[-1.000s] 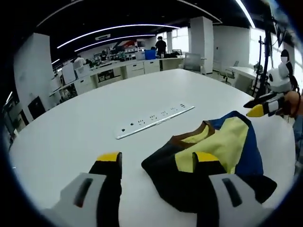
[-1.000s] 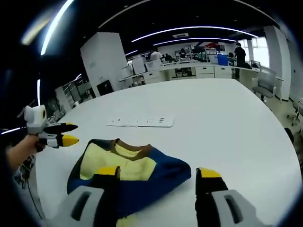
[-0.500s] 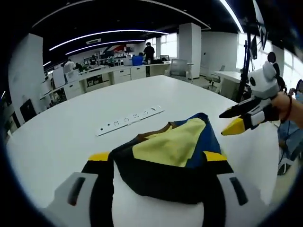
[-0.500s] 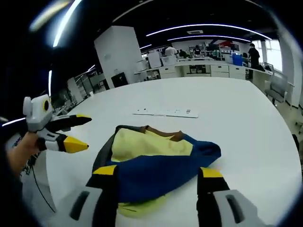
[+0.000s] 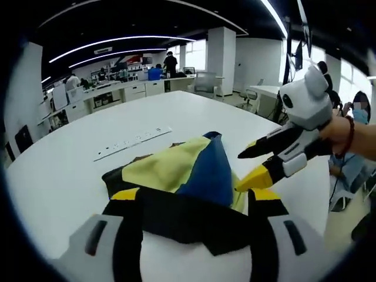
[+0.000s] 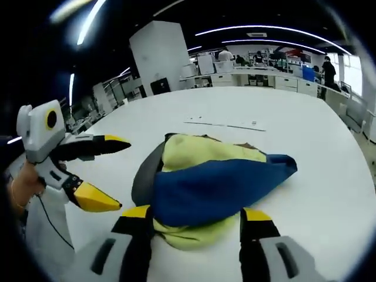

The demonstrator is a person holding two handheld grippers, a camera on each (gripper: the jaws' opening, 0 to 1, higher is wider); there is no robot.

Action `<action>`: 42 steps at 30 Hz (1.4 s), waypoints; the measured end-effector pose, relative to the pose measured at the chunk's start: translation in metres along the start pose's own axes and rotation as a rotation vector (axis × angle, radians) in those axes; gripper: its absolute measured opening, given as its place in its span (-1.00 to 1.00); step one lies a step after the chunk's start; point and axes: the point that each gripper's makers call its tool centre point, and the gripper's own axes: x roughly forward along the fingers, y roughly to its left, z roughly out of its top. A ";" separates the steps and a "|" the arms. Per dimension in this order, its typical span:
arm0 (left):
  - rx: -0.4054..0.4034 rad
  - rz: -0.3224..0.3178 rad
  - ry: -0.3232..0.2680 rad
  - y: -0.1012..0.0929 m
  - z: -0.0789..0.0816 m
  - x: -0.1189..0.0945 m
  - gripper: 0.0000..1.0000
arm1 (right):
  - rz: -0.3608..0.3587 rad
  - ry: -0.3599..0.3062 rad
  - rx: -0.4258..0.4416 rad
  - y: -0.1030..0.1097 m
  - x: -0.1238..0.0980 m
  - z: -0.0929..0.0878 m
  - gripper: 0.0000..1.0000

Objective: Fold the garment on the visible template until the final outline fits inside the template.

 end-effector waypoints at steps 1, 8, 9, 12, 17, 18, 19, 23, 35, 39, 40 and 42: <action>-0.005 -0.002 0.006 -0.003 -0.003 0.001 0.35 | 0.000 0.005 0.002 0.001 0.001 -0.003 0.12; -0.076 -0.004 0.026 -0.023 -0.018 0.008 0.15 | 0.010 0.018 0.019 0.009 0.007 -0.018 -0.16; -0.080 0.002 0.040 -0.025 -0.022 0.008 0.11 | 0.009 0.015 0.019 0.009 0.007 -0.019 -0.21; -0.074 -0.009 0.041 -0.037 -0.027 0.008 0.06 | 0.009 0.007 0.043 0.008 0.012 -0.021 -0.33; -0.082 -0.003 0.054 -0.046 -0.037 0.008 -0.08 | 0.007 0.009 0.075 0.008 0.018 -0.025 -0.45; -0.083 0.001 0.061 -0.047 -0.039 0.008 -0.10 | 0.015 0.014 0.079 0.009 0.019 -0.026 -0.47; -0.087 0.005 0.068 -0.047 -0.042 0.009 -0.14 | 0.021 0.020 0.084 0.011 0.021 -0.027 -0.47; -0.076 0.003 0.082 -0.054 -0.051 0.016 -0.28 | 0.028 0.026 0.099 0.016 0.027 -0.028 -0.56; -0.121 0.042 0.114 -0.042 -0.067 0.021 -1.00 | -0.019 0.002 0.097 0.009 0.033 -0.024 -0.98; -0.140 0.040 0.097 -0.039 -0.064 0.015 -1.00 | -0.018 -0.012 0.094 0.009 0.030 -0.023 -1.00; -0.140 0.042 0.096 -0.038 -0.064 0.014 -1.00 | -0.017 -0.012 0.093 0.009 0.028 -0.023 -1.00; -0.147 0.047 0.090 -0.035 -0.063 0.009 -1.00 | -0.014 -0.020 0.088 0.010 0.024 -0.020 -1.00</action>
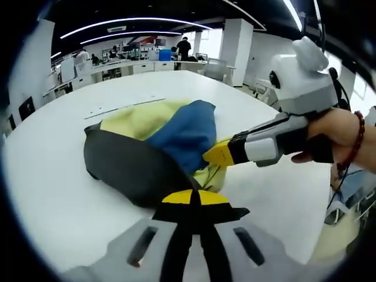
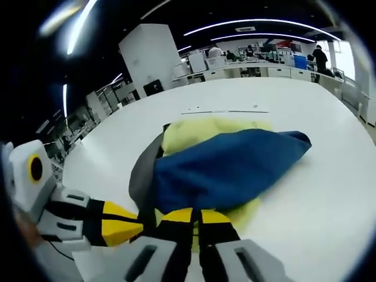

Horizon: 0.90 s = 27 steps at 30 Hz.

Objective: Fold the garment on the visible template until the final outline fits inside the template.

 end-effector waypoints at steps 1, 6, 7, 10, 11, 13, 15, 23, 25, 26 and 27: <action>-0.012 0.000 -0.006 0.001 0.001 -0.002 -1.00 | 0.000 -0.006 0.001 0.000 -0.003 0.002 -1.00; -0.049 0.008 -0.019 0.010 0.002 -0.013 -1.00 | 0.003 -0.022 0.014 0.001 -0.012 0.009 -1.00; -0.052 0.014 -0.024 0.013 0.003 -0.017 -1.00 | 0.003 -0.026 0.012 0.001 -0.013 0.010 -1.00; -0.074 0.037 -0.039 0.022 0.005 -0.027 -1.00 | -0.008 -0.047 -0.019 0.001 -0.022 0.019 -1.00; -0.085 0.045 -0.045 0.025 0.006 -0.030 -1.00 | -0.017 -0.048 -0.030 -0.001 -0.024 0.021 -1.00; -0.135 0.057 -0.051 0.033 0.005 -0.038 -1.00 | -0.024 -0.053 -0.060 -0.004 -0.029 0.025 -1.00; -0.151 0.079 -0.055 0.042 0.004 -0.045 -1.00 | -0.025 -0.068 -0.049 -0.006 -0.034 0.029 -1.00; -0.172 0.174 -0.078 0.077 0.000 -0.069 -1.00 | -0.040 -0.083 -0.082 -0.008 -0.049 0.040 -1.00; -0.173 0.198 -0.079 0.086 -0.002 -0.075 -1.00 | -0.039 -0.083 -0.082 -0.009 -0.052 0.043 -1.00; -0.173 0.204 -0.081 0.089 -0.002 -0.077 -1.00 | -0.039 -0.082 -0.080 -0.009 -0.053 0.043 -1.00; -0.172 0.212 -0.083 0.094 -0.003 -0.080 -1.00 | -0.039 -0.084 -0.079 -0.010 -0.055 0.045 -1.00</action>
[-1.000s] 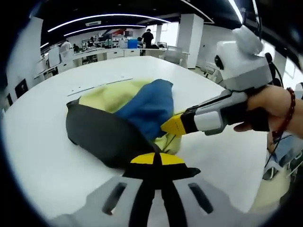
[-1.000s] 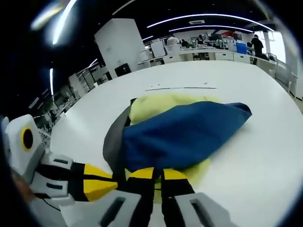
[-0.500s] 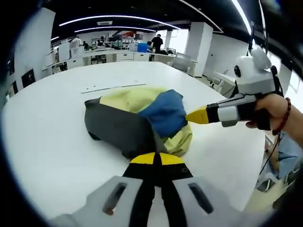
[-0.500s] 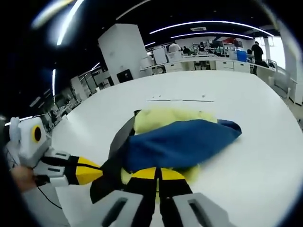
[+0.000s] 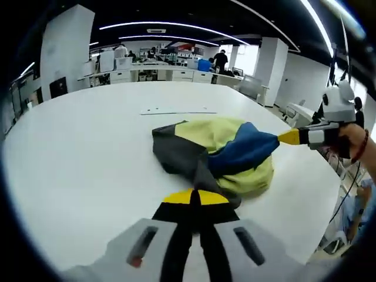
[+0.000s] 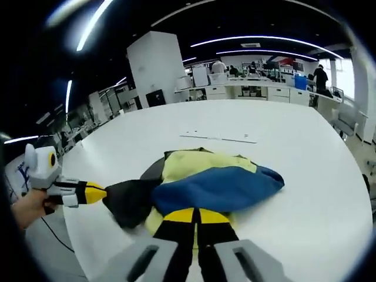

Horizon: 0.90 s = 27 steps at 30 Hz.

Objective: Fold the garment on the visible template until the final outline fits inside the template.

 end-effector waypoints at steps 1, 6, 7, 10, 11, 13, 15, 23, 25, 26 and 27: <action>-0.002 0.007 -0.002 0.003 0.000 -0.001 -1.00 | -0.001 -0.003 -0.001 -0.001 -0.001 0.002 -1.00; 0.004 0.047 -0.011 0.022 0.002 -0.009 -1.00 | 0.003 -0.032 0.009 -0.005 -0.009 0.013 -1.00; 0.003 0.053 -0.012 0.025 0.002 -0.010 -1.00 | 0.000 -0.036 0.009 -0.007 -0.011 0.015 -1.00; 0.010 0.071 -0.008 0.033 0.002 -0.013 -1.00 | -0.023 -0.046 -0.018 -0.013 -0.016 0.020 -1.00; 0.011 0.079 -0.004 0.036 0.002 -0.014 -1.00 | -0.031 -0.050 -0.019 -0.017 -0.019 0.022 -1.00; 0.010 0.088 0.000 0.041 0.001 -0.016 -1.00 | -0.046 -0.064 -0.007 -0.024 -0.024 0.026 -1.00; 0.007 0.100 -0.001 0.047 0.000 -0.018 -1.00 | -0.063 -0.075 0.001 -0.031 -0.028 0.028 -1.00; -0.013 0.127 -0.024 0.067 0.001 -0.026 -1.00 | -0.135 -0.089 0.058 -0.063 -0.048 0.024 -1.00; -0.010 0.137 -0.022 0.072 0.001 -0.029 -1.00 | -0.149 -0.086 0.058 -0.069 -0.052 0.020 -1.00; -0.009 0.144 -0.022 0.075 0.001 -0.030 -1.00 | -0.156 -0.084 0.060 -0.072 -0.054 0.019 -1.00; -0.010 0.148 -0.022 0.077 0.001 -0.031 -1.00 | -0.165 -0.080 0.059 -0.076 -0.056 0.016 -1.00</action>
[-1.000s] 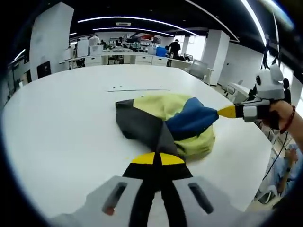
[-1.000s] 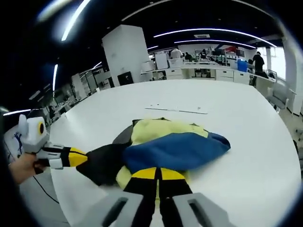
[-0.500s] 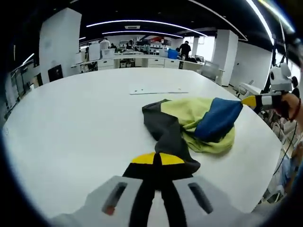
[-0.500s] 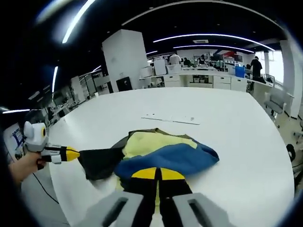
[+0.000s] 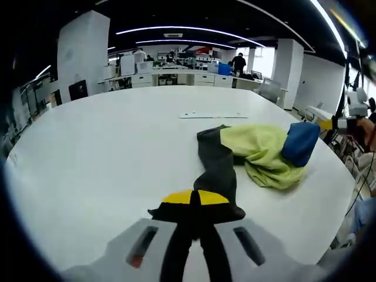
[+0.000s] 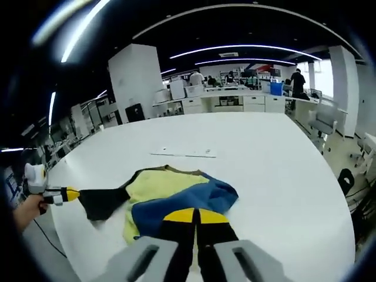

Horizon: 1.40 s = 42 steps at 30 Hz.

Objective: Fold the garment on the visible template until the final outline fits inside the template.

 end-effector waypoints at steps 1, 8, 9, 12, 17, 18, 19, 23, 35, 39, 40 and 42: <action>0.001 0.008 -0.002 0.004 0.000 -0.001 -1.00 | -0.007 0.004 0.001 -0.003 -0.001 -0.002 -1.00; 0.026 0.040 0.006 0.023 0.001 -0.003 -1.00 | -0.071 0.034 -0.009 -0.029 -0.011 -0.013 -1.00; 0.029 0.043 0.006 0.025 0.002 -0.003 -1.00 | -0.082 0.041 -0.011 -0.035 -0.013 -0.015 -1.00; 0.019 0.043 0.022 0.032 0.000 -0.001 -1.00 | -0.117 0.058 0.000 -0.049 -0.016 -0.023 -1.00; -0.004 0.059 0.036 0.044 -0.003 0.002 -1.00 | -0.171 0.088 0.024 -0.067 -0.024 -0.039 -1.00; -0.015 0.068 0.038 0.048 -0.004 0.002 -1.00 | -0.184 0.091 0.032 -0.071 -0.027 -0.042 -1.00; -0.017 0.071 0.041 0.051 -0.004 0.002 -1.00 | -0.189 0.094 0.033 -0.073 -0.028 -0.043 -1.00; -0.012 0.098 0.054 0.064 -0.006 0.006 -1.00 | -0.203 0.110 0.065 -0.084 -0.031 -0.050 -1.00; 0.033 0.168 0.107 0.101 -0.008 0.019 -1.00 | -0.273 0.166 0.126 -0.120 -0.029 -0.071 -1.00; 0.021 0.185 0.123 0.114 -0.011 0.023 -1.00 | -0.301 0.191 0.200 -0.130 -0.028 -0.081 -1.00; 0.024 0.188 0.131 0.117 -0.012 0.024 -1.00 | -0.303 0.202 0.229 -0.131 -0.029 -0.084 -1.00; 0.034 0.192 0.142 0.121 -0.013 0.026 -1.00 | -0.307 0.183 0.243 -0.136 -0.027 -0.081 -1.00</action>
